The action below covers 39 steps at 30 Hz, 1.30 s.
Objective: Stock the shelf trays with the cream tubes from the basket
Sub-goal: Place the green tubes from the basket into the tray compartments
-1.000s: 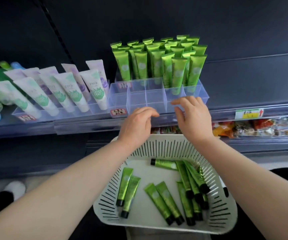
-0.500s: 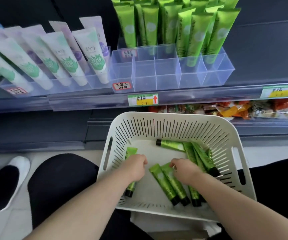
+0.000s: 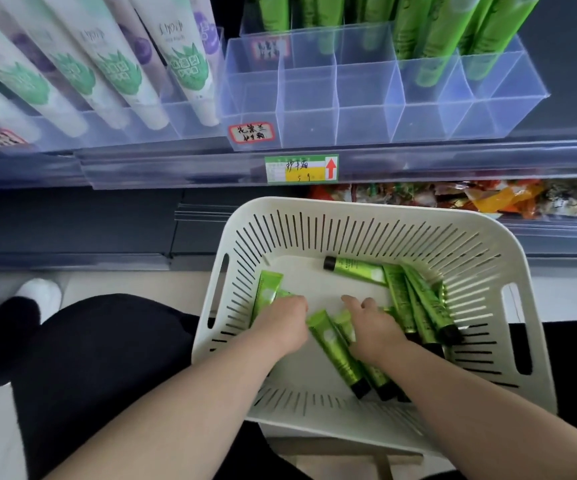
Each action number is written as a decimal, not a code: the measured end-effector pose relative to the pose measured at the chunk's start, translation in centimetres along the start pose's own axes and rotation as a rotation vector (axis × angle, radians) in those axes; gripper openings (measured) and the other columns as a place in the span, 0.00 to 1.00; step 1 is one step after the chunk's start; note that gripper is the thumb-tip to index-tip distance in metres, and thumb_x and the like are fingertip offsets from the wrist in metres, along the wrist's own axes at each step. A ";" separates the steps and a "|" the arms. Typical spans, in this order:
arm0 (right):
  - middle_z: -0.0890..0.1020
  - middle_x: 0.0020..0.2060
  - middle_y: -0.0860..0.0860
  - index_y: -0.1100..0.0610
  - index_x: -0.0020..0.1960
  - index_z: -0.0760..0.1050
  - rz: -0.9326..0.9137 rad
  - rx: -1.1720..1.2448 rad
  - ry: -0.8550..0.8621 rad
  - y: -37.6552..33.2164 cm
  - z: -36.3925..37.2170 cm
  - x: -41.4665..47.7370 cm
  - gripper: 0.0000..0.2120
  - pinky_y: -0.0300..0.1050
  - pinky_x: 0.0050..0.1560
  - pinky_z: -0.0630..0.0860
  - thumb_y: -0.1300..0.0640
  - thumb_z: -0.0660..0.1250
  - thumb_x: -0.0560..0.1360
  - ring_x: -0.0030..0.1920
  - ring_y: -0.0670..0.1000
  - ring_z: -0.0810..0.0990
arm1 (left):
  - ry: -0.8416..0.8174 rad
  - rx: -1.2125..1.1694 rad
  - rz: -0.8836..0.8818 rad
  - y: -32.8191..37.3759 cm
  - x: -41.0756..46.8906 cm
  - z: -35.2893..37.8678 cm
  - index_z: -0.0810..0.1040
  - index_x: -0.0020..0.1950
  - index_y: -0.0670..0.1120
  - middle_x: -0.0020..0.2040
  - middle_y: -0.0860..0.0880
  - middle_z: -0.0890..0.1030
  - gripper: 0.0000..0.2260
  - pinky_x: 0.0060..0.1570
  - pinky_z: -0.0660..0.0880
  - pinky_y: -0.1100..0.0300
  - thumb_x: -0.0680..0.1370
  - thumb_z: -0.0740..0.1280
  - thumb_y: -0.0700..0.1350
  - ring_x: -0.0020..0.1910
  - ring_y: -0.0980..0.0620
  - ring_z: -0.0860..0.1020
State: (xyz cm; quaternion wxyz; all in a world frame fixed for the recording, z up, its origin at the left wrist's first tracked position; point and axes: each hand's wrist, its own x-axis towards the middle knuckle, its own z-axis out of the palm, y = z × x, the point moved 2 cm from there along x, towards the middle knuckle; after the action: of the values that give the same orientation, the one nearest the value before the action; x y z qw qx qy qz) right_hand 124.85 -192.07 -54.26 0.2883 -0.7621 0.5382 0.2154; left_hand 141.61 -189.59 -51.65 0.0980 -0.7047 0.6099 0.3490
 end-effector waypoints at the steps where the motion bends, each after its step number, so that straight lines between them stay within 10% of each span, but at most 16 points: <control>1: 0.72 0.58 0.56 0.52 0.73 0.54 -0.013 -0.020 0.001 0.1 0.2 0.0 0.36 0.51 0.48 0.78 0.60 0.67 0.70 0.53 0.57 0.76 | -0.003 0.001 -0.003 0.1 0.1 0.0 0.73 0.64 0.44 0.56 0.47 0.79 0.14 0.54 0.76 0.50 0.78 0.62 0.38 0.54 0.46 0.78; 9: 0.77 0.40 0.49 0.46 0.63 0.64 -0.010 0.084 0.113 1.1 -2.2 0.4 0.17 0.43 0.29 0.69 0.57 0.62 0.76 0.37 0.52 0.76 | -0.022 0.029 0.003 1.4 1.9 0.4 0.73 0.65 0.45 0.59 0.45 0.78 0.16 0.54 0.76 0.52 0.77 0.62 0.38 0.57 0.44 0.77; 27: 0.79 0.42 0.50 0.47 0.56 0.71 -0.057 0.223 0.214 0.4 -5.2 -1.0 0.11 0.43 0.35 0.72 0.57 0.62 0.75 0.42 0.54 0.78 | -0.100 -0.311 -0.182 3.0 1.6 -0.6 0.78 0.50 0.47 0.52 0.46 0.79 0.05 0.51 0.78 0.55 0.75 0.68 0.41 0.51 0.46 0.78; 39: 0.80 0.41 0.47 0.44 0.53 0.72 -0.160 0.217 0.539 -0.6 -13.0 -7.6 0.09 0.46 0.37 0.76 0.55 0.61 0.75 0.42 0.52 0.78 | 0.338 -0.234 0.144 5.2 -4.6 -8.6 0.81 0.53 0.54 0.47 0.57 0.80 0.07 0.47 0.72 0.60 0.77 0.68 0.44 0.47 0.54 0.77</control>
State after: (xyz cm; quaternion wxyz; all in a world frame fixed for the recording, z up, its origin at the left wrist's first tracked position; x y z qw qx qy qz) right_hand 123.20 -195.33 -39.63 0.2310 -0.7964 0.5536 -0.0768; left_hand 139.98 -192.06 -41.00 -0.1133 -0.7142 0.6219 0.3005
